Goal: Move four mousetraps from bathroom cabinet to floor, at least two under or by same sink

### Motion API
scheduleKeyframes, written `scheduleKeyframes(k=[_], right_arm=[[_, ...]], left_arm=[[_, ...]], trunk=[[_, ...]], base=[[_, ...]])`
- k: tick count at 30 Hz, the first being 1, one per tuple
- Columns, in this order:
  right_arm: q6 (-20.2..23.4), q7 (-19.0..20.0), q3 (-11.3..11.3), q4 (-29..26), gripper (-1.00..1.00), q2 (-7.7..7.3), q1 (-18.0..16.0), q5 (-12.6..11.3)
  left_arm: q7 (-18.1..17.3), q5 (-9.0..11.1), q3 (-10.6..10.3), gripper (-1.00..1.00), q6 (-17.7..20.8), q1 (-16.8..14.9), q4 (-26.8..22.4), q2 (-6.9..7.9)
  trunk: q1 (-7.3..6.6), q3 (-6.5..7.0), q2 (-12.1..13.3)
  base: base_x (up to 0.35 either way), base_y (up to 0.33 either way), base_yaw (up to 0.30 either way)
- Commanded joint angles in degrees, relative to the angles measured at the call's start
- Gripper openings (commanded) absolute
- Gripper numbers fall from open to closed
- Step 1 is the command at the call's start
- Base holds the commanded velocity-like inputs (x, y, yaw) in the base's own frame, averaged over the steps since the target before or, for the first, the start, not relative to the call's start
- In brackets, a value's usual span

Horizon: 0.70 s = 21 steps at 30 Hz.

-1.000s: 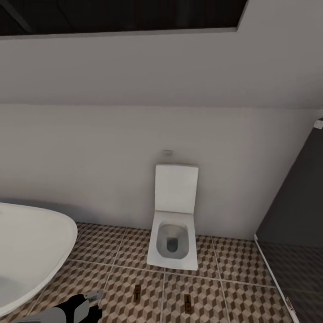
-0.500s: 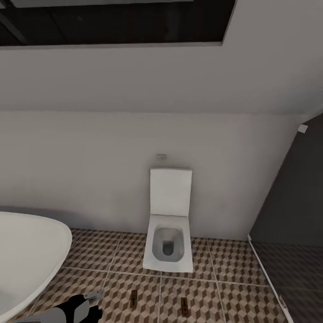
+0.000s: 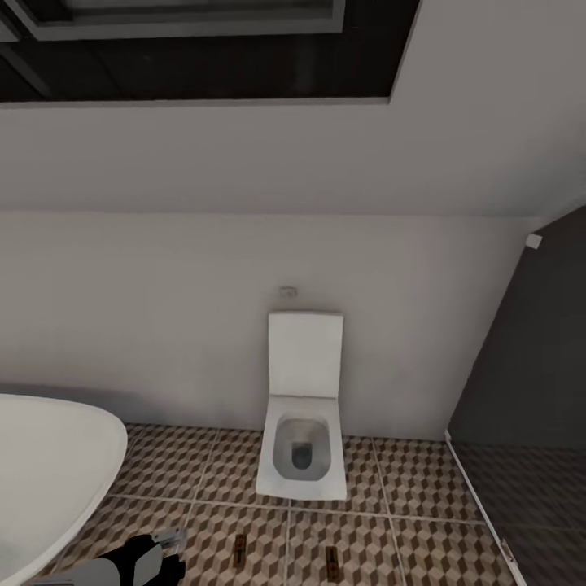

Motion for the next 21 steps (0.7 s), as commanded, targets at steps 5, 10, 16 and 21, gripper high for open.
scheduleKeyframes(k=[5,10,16,21], right_arm=[[0.22,-0.11,0.48,-0.01,1.0,0.01,-0.05,-0.47],[0.22,-0.11,0.48,-0.01,1.0,0.01,-0.05,-0.46],[0.22,-0.11,0.5,-0.01,1.0,0.01,-0.05,-0.4],[0.22,-0.11,0.55,-0.01,1.0,0.01,-0.05,-0.3]], left_arm=[[0.17,0.34,0.1,1.0,0.07,-0.06,0.08,0.0],[0.19,0.36,0.1,1.0,0.07,-0.06,0.08,0.0],[0.18,0.36,0.1,1.0,0.07,-0.05,0.08,-0.13],[0.19,0.36,0.1,1.0,0.07,-0.05,0.08,-0.22]], trunk=[[-1.08,1.25,1.94],[-2.18,2.58,3.94],[-3.5,4.18,6.35],[-4.59,5.52,8.35]], base=[[0.0,0.0,-0.007],[0.0,0.0,-0.003],[0.0,0.0,0.0],[0.0,0.0,0.0]])
